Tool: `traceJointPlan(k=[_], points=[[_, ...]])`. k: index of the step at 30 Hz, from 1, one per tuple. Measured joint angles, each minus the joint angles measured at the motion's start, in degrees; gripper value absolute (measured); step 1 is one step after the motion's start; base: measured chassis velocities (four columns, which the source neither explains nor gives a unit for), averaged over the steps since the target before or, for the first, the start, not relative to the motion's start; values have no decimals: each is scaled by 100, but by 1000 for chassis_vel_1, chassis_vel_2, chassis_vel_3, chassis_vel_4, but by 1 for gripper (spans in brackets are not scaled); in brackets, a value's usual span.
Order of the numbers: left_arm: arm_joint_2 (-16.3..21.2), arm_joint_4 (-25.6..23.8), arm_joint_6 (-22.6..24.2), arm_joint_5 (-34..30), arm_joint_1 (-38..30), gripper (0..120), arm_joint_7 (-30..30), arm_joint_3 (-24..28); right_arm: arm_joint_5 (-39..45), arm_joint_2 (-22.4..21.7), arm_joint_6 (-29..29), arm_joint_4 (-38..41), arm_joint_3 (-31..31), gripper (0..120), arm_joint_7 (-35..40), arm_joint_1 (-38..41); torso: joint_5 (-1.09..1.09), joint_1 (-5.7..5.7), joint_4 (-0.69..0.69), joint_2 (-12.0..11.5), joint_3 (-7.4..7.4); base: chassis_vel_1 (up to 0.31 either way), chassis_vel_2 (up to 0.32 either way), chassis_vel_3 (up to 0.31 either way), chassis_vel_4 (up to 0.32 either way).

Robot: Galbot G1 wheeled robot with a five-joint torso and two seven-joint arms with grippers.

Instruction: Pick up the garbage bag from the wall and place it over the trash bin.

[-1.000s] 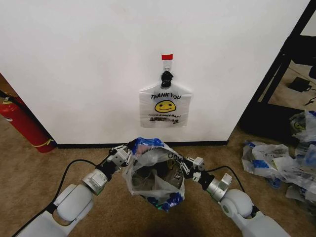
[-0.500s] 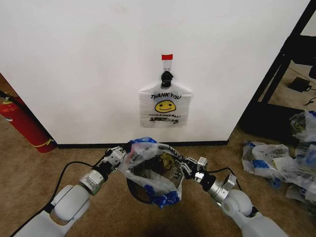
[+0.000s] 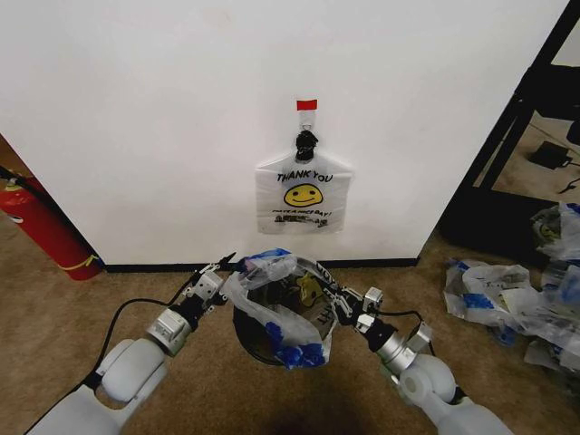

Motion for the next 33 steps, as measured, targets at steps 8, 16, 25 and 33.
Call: traceJointPlan(k=[8,16,25,33], points=[[-89,383,-585,-852,-172,72,859,-267,-439,148,45,-195,-113,1,1208,-27,1,0,-1,0,0,0,0,0,0],[-296,162,-355,-959,61,101,-634,-363,-304,389,422,-267,-318,1,2291,-5,-2,0,0,0,0,0,0,0,0],[-703,-1623,1398,-2379,1254,115,-1994,179,-279,888,1377,-279,-552,1,2969,-10,1,-1,0,0,-1,0,0,0,0],[-804,-1875,1669,-2642,1682,111,-1790,480,-240,991,1457,-173,-559,1,3148,6,0,-1,1,0,-1,0,0,0,0]])
